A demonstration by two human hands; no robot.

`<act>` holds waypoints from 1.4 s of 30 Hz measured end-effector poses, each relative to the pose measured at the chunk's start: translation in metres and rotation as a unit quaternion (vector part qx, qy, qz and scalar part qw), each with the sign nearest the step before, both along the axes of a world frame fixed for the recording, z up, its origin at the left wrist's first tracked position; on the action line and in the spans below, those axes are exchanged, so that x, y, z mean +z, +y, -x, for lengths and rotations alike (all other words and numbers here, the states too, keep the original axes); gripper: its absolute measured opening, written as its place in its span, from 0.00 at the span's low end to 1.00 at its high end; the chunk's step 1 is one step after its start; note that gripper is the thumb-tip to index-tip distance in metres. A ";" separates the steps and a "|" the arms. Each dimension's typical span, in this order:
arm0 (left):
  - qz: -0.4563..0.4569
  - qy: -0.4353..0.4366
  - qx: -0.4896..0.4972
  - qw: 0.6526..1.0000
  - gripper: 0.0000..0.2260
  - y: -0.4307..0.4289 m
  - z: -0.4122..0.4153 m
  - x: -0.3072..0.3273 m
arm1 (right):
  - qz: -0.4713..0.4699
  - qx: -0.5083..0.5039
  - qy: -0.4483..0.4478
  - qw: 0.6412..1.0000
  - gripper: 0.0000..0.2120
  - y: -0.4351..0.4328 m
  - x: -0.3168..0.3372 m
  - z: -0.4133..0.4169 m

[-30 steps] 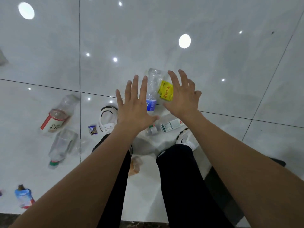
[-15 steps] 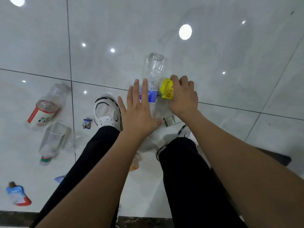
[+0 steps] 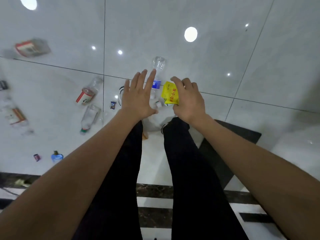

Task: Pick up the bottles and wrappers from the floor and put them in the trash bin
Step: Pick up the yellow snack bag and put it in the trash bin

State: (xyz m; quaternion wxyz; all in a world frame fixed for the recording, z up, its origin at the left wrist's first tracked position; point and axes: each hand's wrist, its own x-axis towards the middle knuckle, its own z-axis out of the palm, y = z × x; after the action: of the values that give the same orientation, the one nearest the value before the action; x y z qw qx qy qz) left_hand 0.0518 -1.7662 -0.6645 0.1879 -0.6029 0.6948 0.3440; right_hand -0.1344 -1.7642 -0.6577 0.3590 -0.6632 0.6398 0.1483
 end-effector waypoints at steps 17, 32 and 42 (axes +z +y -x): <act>0.149 0.048 0.077 0.985 0.53 0.006 -0.001 0.448 | 0.186 -0.151 -0.187 0.953 0.43 0.007 0.419 0.003; 0.192 0.028 0.247 0.949 0.50 0.026 -0.081 0.500 | 0.187 0.045 -0.188 0.963 0.41 -0.035 0.484 -0.063; 0.192 -0.017 0.427 0.884 0.51 0.088 -0.211 0.509 | 0.177 0.265 -0.195 0.928 0.40 -0.063 0.502 -0.237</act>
State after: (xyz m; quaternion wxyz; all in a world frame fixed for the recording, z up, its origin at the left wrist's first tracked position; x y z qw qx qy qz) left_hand 0.2626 -1.6782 -0.1553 -0.0845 -0.8712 0.4194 0.2407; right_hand 0.1030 -1.8267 -0.1561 0.3012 -0.8771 0.3740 -0.0102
